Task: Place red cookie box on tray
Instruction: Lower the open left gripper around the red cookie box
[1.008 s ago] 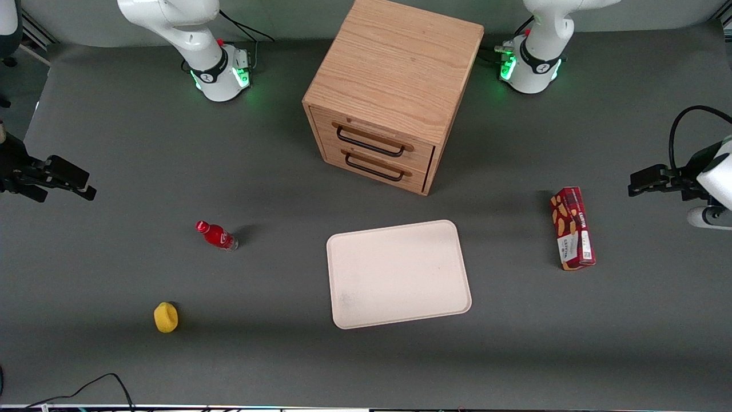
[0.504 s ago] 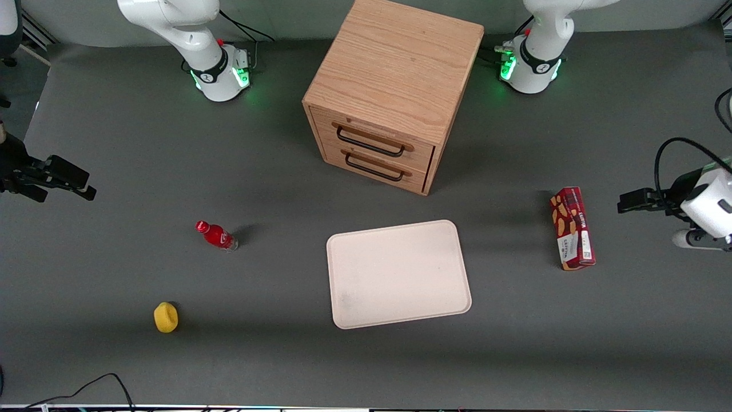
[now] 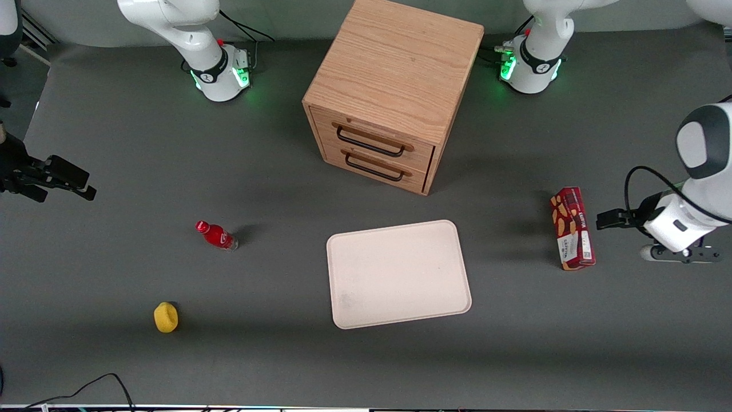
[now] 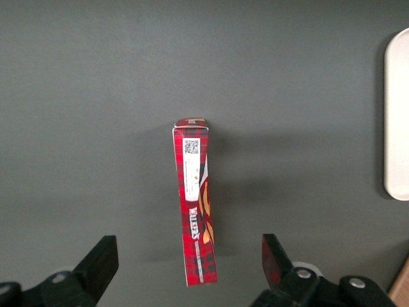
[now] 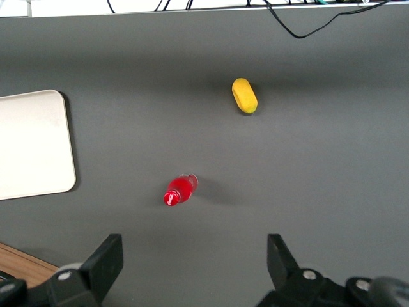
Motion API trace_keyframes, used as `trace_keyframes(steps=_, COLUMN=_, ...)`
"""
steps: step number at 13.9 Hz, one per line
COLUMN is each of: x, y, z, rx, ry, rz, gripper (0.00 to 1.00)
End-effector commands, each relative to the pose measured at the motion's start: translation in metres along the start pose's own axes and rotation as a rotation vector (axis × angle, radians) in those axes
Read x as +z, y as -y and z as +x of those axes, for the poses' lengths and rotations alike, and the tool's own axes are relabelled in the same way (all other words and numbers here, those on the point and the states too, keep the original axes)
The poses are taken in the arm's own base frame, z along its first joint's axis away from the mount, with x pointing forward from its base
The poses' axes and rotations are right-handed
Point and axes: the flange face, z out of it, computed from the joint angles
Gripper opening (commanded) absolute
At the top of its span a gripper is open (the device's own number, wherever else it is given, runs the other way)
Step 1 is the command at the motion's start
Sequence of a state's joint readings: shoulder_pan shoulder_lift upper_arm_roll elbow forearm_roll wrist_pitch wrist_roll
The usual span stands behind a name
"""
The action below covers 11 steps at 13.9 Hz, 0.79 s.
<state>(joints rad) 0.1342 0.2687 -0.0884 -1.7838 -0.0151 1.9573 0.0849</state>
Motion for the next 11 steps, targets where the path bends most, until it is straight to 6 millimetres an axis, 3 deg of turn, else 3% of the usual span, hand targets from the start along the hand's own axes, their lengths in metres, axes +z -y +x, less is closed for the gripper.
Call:
trace_keyframes(steps=1, x=0.035, y=0.006, z=0.003, rx=-0.001, ry=0.013, rz=-0.015, gripper=1.00)
trace_keyframes(steps=4, x=0.076, y=0.008, z=0.010, rx=-0.006, ry=-0.004, rz=-0.017, gripper=1.00)
trace_keyframes(steps=8, x=0.129, y=0.010, z=-0.006, rx=-0.008, ry=-0.058, rz=-0.004, gripper=1.00)
trace_keyframes(steps=10, x=0.137, y=0.010, z=-0.013, rx=-0.011, ry=-0.052, rz=-0.004, gripper=1.00)
trace_keyframes(steps=11, x=0.135, y=0.011, z=-0.016, rx=-0.012, ry=-0.042, rz=-0.005, gripper=0.91)
